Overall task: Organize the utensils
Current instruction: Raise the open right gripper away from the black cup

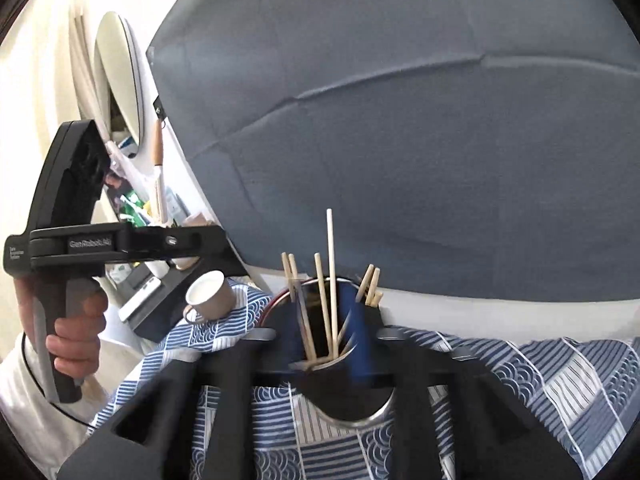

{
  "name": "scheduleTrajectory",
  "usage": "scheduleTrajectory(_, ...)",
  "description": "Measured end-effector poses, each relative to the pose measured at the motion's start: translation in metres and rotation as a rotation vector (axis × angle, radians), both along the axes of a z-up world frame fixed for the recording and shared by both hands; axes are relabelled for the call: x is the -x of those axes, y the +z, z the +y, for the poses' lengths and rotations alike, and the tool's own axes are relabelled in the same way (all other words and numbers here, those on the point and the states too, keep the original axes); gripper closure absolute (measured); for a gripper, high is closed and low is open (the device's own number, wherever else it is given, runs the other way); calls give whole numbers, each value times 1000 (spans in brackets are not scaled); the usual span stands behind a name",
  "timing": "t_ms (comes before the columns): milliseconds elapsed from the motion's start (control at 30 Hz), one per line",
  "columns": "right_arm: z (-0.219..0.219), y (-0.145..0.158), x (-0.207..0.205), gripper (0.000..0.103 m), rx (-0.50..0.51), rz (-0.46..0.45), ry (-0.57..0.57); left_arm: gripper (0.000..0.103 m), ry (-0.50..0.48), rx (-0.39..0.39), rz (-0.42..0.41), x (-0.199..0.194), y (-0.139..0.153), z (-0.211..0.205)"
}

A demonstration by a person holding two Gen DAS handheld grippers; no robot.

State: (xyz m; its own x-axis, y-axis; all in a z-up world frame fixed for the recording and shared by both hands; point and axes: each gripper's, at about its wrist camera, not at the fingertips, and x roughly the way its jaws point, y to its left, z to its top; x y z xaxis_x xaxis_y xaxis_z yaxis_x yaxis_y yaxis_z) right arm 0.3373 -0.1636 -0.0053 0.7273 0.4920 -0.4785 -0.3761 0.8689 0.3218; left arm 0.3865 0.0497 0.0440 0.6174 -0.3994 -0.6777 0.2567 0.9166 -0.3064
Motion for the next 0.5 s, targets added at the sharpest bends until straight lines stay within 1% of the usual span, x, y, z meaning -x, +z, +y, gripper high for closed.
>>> scheduleTrajectory(67, 1, 9, 12, 31, 27, -25, -37, 25, 4, -9, -27, 13, 5, 8)
scheduleTrajectory(100, 0, 11, 19, 27, 35, -28, -46, 19, 6, -21, -38, 20, 7, 11)
scheduleTrajectory(133, -1, 13, 24, 17, 37, -26, -51, 19, 6, -31, -47, 25, 8, 13)
scheduleTrajectory(167, 1, 15, 32, 15, 40, -28, -65, 18, 10, -57, -57, 32, 9, 17)
scheduleTrajectory(200, 3, 18, 36, 15, 47, -33, -81, 13, 14, -83, -57, 35, 8, 17)
scheduleTrajectory(233, 6, 21, 43, 15, 63, -45, -113, 11, 9, -93, -55, 40, 7, 20)
scheduleTrajectory(267, 8, 22, 50, 13, 69, -56, -148, 11, 1, -95, -51, 42, 7, 22)
scheduleTrajectory(333, 14, 24, 57, 10, 75, -53, -169, 9, -16, -97, -35, 50, 3, 27)
scheduleTrajectory(400, 20, 24, 68, 9, 86, -57, -194, 9, -8, -97, -25, 59, -1, 34)
scheduleTrajectory(500, 27, 25, 79, 8, 93, -63, -213, 7, -12, -119, -27, 68, -5, 39)
